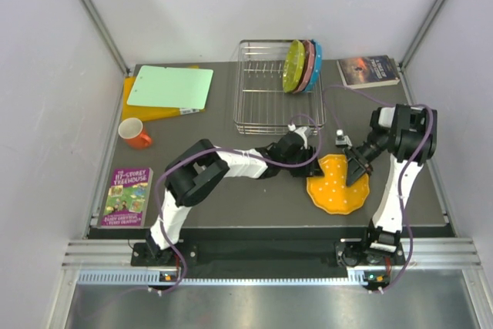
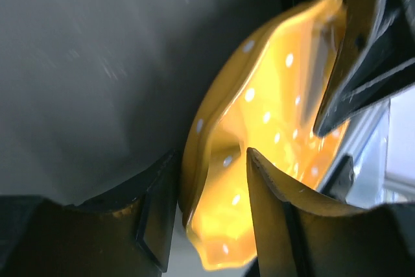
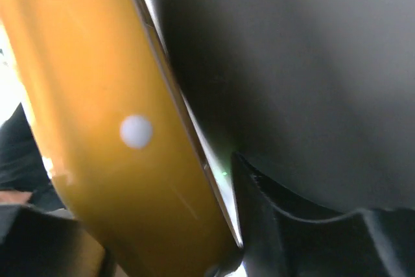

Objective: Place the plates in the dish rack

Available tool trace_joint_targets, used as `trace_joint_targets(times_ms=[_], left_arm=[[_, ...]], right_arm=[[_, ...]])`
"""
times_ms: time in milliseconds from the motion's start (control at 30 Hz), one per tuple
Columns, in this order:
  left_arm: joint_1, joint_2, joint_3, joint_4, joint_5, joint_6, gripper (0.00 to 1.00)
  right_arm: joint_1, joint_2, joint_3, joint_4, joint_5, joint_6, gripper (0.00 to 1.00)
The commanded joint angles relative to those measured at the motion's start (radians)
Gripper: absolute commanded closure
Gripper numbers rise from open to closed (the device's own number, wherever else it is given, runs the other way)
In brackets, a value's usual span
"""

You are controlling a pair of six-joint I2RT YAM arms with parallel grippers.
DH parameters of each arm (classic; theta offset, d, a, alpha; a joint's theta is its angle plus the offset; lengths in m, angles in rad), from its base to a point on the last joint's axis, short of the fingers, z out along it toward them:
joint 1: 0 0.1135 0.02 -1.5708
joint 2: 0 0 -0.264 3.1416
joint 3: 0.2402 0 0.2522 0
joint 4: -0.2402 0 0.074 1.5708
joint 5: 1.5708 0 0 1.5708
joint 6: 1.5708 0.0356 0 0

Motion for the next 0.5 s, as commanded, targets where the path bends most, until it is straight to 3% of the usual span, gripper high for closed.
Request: trace_joint_targets(times_ms=[0, 133, 200, 267, 467], left_arm=[[0.0, 0.022, 0.039, 0.057, -0.061, 0.028, 0.5], [0.006, 0.007, 0.027, 0.043, -0.059, 0.034, 0.5], [0.008, -0.008, 0.016, 0.038, -0.061, 0.043, 0.5], [0.009, -0.02, -0.001, 0.035, -0.058, 0.048, 0.5], [0.006, -0.089, -0.035, 0.029, -0.058, 0.104, 0.5]], right_arm=[[0.014, 0.027, -0.011, 0.189, 0.087, -0.08, 0.59], [-0.008, -0.003, -0.002, 0.163, 0.043, -0.103, 0.72], [-0.028, -0.014, 0.005, 0.142, 0.003, -0.114, 0.9], [-0.046, -0.046, 0.009, 0.134, -0.028, -0.123, 1.0], [-0.104, -0.221, -0.022, 0.134, -0.115, -0.175, 1.0]])
